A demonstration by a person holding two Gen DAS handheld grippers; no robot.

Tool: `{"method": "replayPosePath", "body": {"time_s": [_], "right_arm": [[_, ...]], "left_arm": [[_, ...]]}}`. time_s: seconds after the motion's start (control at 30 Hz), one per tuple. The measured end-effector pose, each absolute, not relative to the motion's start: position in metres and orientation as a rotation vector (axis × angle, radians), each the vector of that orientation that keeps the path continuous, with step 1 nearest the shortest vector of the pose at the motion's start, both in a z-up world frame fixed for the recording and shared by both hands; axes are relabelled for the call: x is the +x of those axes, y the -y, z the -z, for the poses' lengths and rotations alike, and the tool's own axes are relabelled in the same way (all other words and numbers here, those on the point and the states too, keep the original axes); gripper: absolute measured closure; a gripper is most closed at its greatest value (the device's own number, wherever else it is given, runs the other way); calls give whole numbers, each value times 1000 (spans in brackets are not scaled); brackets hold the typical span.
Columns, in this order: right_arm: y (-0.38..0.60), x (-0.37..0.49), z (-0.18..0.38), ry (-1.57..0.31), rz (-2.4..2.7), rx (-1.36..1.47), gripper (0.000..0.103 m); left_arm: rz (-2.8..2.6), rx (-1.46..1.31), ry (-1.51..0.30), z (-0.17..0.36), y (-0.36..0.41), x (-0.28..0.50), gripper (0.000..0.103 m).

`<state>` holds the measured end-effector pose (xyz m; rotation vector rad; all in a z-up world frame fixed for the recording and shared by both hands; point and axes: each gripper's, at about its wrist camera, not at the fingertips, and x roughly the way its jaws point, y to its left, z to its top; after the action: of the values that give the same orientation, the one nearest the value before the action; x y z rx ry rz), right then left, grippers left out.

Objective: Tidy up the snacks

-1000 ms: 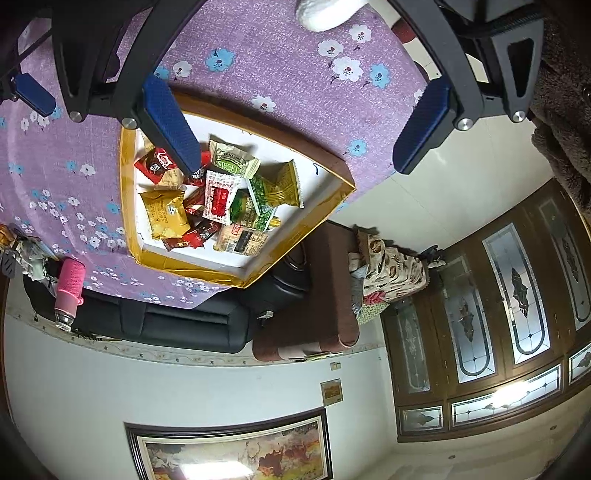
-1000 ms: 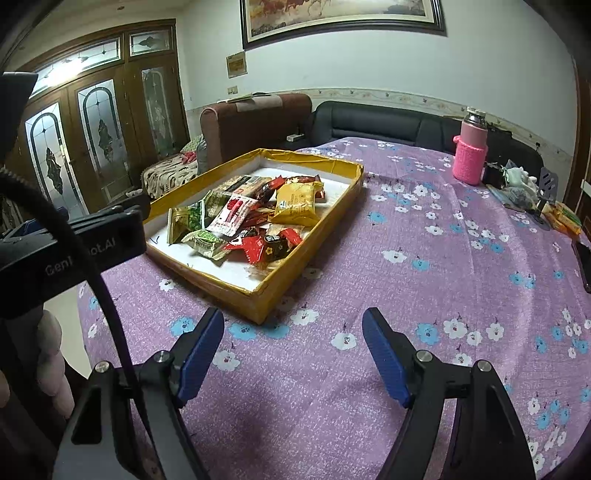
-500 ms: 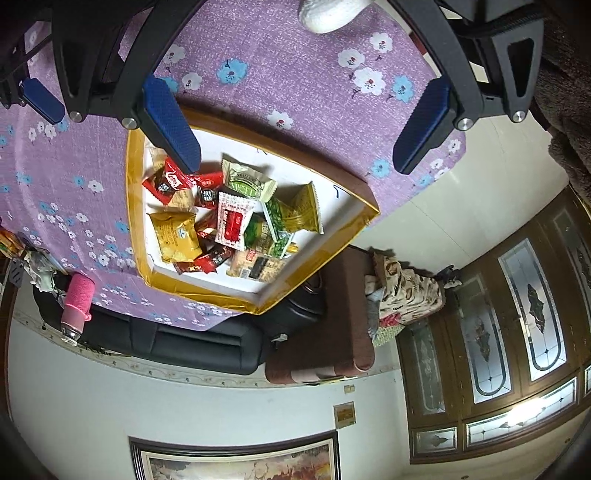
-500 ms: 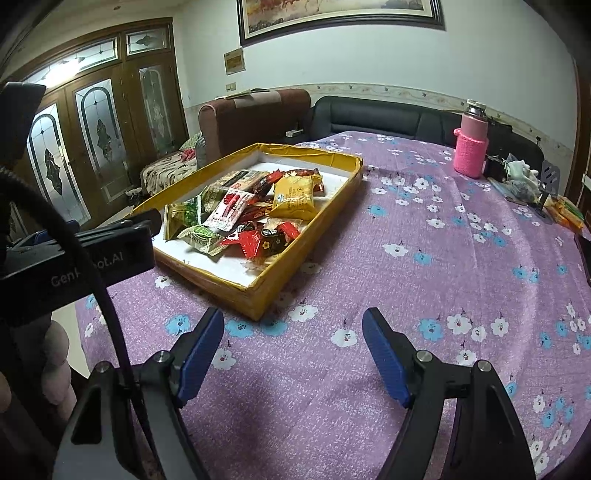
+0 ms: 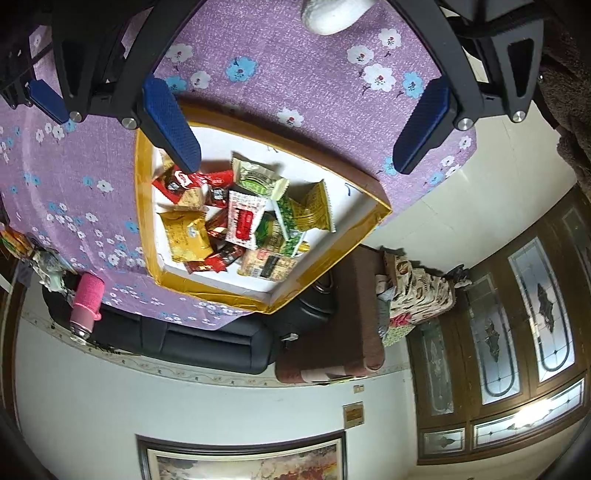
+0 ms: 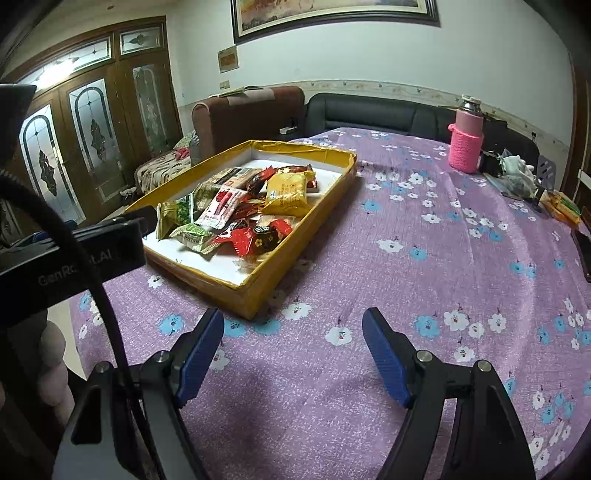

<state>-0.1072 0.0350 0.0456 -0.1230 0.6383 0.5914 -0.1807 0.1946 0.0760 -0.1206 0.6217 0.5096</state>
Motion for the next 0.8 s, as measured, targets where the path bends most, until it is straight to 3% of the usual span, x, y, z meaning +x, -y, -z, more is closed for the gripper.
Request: {"method": "replayPosePath", "body": {"time_s": [0.53,0.8], "right_arm": [[-33,-120,-53,-602,-616,-123,26],[-42,-129,-57,-565,-636,-165,26]], "left_arm": [[-499,-119,-502,-103,-190,-205,0],[-529,-120,-528,-99,-197,-203,0]]}}
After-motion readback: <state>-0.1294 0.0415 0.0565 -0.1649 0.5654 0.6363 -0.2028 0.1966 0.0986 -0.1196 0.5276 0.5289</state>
